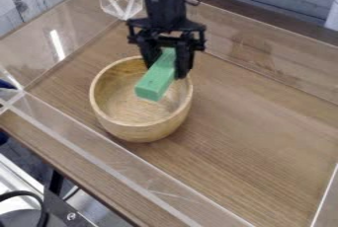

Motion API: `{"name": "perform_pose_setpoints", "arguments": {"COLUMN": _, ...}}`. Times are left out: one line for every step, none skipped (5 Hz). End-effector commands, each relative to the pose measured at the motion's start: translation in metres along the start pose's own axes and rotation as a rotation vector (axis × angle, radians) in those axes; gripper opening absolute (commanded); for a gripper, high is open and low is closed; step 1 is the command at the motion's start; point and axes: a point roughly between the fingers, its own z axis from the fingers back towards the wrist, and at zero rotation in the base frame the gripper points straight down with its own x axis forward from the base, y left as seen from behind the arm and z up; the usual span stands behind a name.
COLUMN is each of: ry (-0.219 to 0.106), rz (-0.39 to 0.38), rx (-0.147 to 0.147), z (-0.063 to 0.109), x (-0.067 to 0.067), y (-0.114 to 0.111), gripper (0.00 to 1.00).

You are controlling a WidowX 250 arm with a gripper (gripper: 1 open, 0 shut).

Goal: Remove the green block from inside the brown bowl and put it on the table

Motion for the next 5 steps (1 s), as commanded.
{"name": "perform_pose_setpoints", "arguments": {"ry": -0.086, "rz": -0.050, "rx": -0.005, "z": 0.024, "x": 0.010, "y": -0.026, "gripper": 0.00}}
{"name": "perform_pose_setpoints", "arguments": {"ry": -0.076, "rz": -0.094, "rx": -0.009, "z": 0.015, "x": 0.011, "y": -0.054, "gripper": 0.00}}
{"name": "perform_pose_setpoints", "arguments": {"ry": -0.063, "rz": -0.134, "rx": -0.011, "z": 0.005, "x": 0.009, "y": -0.076, "gripper": 0.00}}
{"name": "perform_pose_setpoints", "arguments": {"ry": -0.046, "rz": -0.161, "rx": -0.010, "z": -0.005, "x": 0.006, "y": -0.084, "gripper": 0.00}}
{"name": "perform_pose_setpoints", "arguments": {"ry": -0.026, "rz": -0.190, "rx": -0.004, "z": -0.019, "x": 0.003, "y": -0.091, "gripper": 0.00}}
